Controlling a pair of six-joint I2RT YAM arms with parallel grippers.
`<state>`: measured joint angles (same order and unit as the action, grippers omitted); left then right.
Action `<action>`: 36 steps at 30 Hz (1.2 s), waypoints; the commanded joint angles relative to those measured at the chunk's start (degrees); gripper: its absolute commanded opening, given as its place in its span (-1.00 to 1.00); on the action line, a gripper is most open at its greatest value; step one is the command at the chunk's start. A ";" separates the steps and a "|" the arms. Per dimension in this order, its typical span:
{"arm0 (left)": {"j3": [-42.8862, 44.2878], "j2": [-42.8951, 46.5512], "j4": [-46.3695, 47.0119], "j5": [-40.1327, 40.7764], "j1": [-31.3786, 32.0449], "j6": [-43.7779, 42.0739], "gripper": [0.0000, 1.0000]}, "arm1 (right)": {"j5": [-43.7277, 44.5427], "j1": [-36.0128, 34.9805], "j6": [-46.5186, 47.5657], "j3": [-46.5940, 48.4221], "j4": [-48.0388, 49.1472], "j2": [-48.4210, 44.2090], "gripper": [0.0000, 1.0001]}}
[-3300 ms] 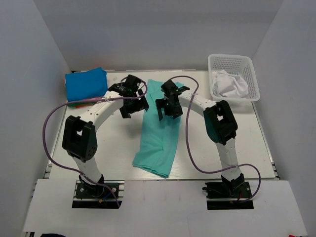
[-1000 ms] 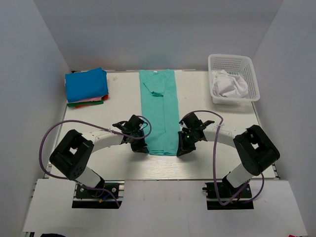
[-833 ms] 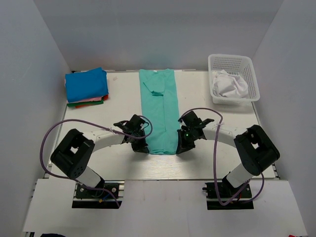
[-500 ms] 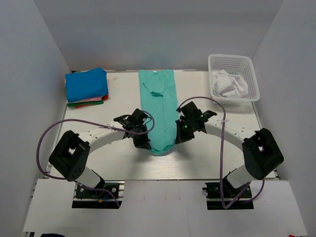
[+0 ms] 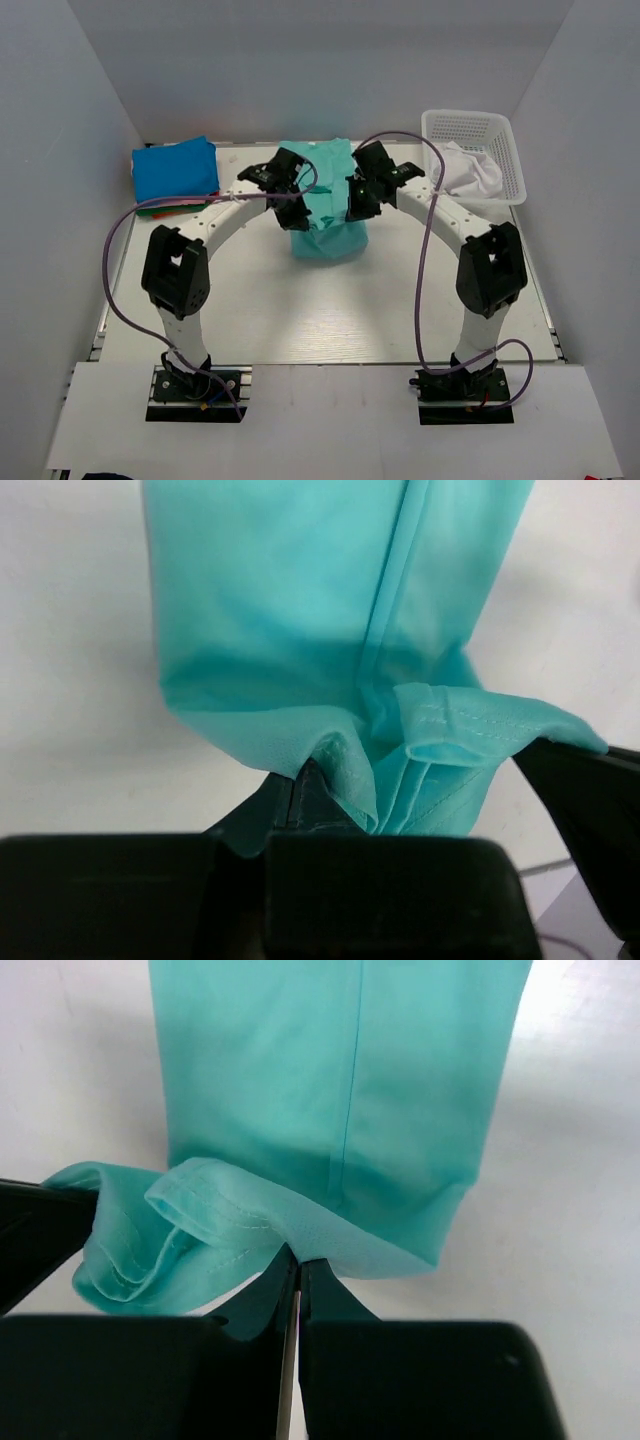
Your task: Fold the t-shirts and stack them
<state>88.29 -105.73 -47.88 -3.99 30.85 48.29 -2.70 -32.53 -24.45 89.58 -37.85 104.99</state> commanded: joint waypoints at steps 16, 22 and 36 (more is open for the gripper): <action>32.55 -19.77 -4.68 0.39 -9.31 -7.16 -1.00 | 4.26 5.55 -1.74 23.36 2.07 16.38 -1.00; 32.56 -20.83 -2.67 -0.23 -10.99 -7.16 -1.00 | 3.23 7.57 -1.40 25.47 4.35 20.25 -1.00; 34.84 -26.37 0.32 -1.02 -13.71 -6.11 -0.52 | -7.58 9.59 -1.65 30.48 11.56 28.60 -0.68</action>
<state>120.81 -132.68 -49.84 -4.97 18.06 41.98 -7.75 -23.64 -25.52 116.95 -29.67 132.94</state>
